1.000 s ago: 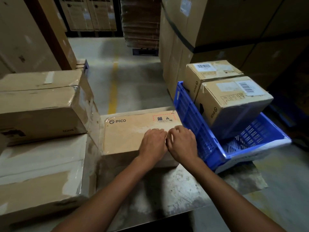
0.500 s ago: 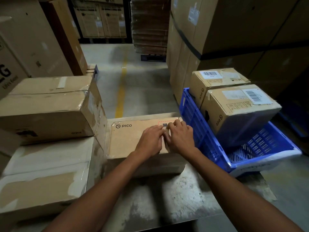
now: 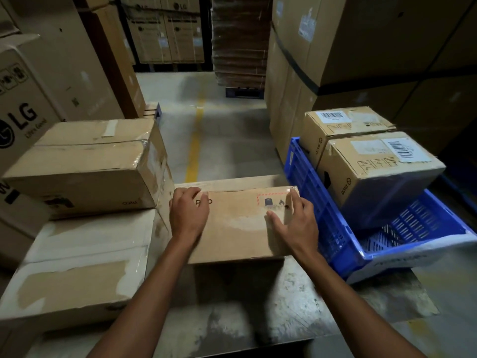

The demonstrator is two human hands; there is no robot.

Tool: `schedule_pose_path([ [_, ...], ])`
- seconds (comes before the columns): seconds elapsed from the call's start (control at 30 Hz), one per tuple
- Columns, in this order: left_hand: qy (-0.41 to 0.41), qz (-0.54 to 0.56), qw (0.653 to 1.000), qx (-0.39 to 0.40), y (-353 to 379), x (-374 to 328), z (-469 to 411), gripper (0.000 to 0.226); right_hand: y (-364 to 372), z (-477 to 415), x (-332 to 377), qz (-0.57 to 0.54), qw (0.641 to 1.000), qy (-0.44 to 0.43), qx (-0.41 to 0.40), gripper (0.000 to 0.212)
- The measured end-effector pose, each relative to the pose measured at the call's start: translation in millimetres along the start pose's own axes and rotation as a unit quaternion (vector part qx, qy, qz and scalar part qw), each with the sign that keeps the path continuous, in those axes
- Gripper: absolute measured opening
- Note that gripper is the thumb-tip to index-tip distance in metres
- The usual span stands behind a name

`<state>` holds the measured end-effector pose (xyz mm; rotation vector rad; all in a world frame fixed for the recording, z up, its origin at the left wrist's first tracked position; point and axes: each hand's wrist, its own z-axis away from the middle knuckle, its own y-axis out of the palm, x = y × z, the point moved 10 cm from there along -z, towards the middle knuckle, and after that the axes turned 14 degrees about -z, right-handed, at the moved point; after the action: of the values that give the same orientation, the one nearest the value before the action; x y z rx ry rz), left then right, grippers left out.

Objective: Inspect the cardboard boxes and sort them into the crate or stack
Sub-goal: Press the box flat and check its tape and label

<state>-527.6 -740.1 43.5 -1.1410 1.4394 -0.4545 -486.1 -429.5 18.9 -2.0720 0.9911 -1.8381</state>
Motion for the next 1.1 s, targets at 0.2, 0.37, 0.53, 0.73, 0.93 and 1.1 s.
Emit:
schedule_pose_path([
  [0.2,0.031,0.089,0.994,-0.059,-9.8,0.7,12.2,0.008,-1.1,-7.0,-2.9,-0.061,0.997,0.049,-0.017,0.071],
  [0.37,-0.005,0.111,0.993,-0.036,14.8,47.9,44.1,0.015,16.2,18.2,-33.9,-0.063,0.991,0.114,-0.038,0.05],
  [0.53,-0.026,0.087,0.995,0.028,46.0,68.9,84.6,0.015,36.7,43.3,-70.5,-0.023,0.986,0.166,-0.016,0.041],
  [0.73,0.015,0.016,1.0,0.023,50.5,68.0,98.8,0.013,58.9,62.9,-53.4,0.145,0.986,0.077,-0.004,0.028],
  [0.93,0.177,-0.066,0.981,0.037,54.8,45.9,124.4,0.022,134.7,96.6,33.5,0.058,0.971,-0.156,0.17,0.037],
  [1.1,0.219,-0.139,0.958,0.119,67.8,55.8,137.5,0.049,162.3,108.7,35.7,0.115,0.956,-0.188,0.191,0.045],
])
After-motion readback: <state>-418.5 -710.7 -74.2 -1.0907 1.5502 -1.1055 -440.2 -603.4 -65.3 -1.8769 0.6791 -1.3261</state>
